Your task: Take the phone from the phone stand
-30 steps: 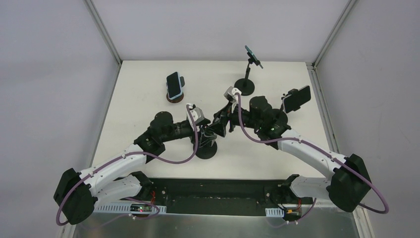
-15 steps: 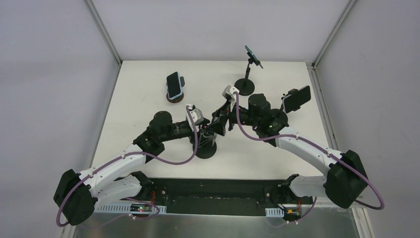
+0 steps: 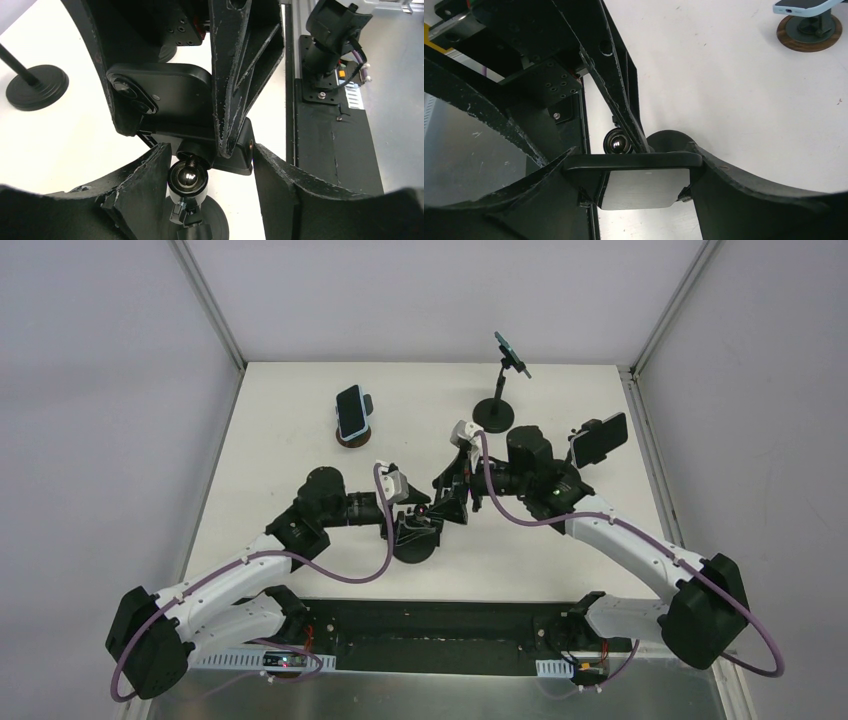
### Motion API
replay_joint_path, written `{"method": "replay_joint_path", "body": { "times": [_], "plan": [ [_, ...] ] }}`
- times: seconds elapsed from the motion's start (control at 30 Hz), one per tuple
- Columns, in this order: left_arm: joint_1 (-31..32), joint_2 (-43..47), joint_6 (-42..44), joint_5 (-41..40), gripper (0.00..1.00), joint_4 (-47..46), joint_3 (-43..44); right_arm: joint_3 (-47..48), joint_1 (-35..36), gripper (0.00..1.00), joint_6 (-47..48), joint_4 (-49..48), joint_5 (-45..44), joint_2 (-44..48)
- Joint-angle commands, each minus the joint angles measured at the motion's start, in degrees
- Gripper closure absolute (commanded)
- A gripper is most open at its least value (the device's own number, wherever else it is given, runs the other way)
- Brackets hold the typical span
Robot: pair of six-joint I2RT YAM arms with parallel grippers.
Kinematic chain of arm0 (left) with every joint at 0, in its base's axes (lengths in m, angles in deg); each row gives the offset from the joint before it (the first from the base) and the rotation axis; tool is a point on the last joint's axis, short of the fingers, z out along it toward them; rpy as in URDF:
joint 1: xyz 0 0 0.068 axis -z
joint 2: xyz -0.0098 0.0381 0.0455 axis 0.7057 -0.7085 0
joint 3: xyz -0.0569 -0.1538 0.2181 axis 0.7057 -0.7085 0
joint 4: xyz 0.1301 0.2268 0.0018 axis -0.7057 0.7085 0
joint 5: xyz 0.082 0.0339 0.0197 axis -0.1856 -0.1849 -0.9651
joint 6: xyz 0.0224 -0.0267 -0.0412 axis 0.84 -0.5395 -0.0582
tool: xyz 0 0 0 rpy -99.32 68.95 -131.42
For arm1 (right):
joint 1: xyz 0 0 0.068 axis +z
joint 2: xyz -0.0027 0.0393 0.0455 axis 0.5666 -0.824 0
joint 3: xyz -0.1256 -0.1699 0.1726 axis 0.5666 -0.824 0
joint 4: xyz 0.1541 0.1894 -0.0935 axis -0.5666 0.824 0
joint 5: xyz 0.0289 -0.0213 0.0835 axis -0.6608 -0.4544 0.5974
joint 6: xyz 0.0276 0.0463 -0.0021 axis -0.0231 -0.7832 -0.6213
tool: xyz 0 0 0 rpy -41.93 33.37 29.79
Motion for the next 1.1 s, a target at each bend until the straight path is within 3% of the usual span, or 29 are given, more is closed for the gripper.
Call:
{"method": "replay_joint_path", "body": {
  "times": [0.0,0.5,0.63,0.7,1.0,1.07],
  "plan": [
    [2.4,1.3,-3.0,14.9,1.0,2.8,-1.2,1.7,-3.3,1.0,5.5,6.5,-6.0,0.0],
    [2.5,1.0,-3.5,12.1,0.99,2.8,-1.5,-1.6,-2.5,1.0,0.6,4.9,0.4,7.0],
    [2.5,1.0,-4.4,9.2,0.65,2.8,-1.9,-2.4,-1.4,1.0,0.0,3.8,0.0,7.8],
    [2.5,1.1,-4.6,8.2,0.52,2.8,-2.0,-2.8,-0.9,1.0,0.0,3.5,-0.5,8.0],
    [2.4,-1.5,-5.1,7.9,0.42,2.9,-1.8,-3.4,0.2,1.0,-0.5,2.5,-0.8,8.7],
    [2.5,-2.2,-4.9,7.7,0.3,2.9,-1.5,-3.3,0.4,1.0,-0.8,2.5,-0.1,8.8]
  ]
}}
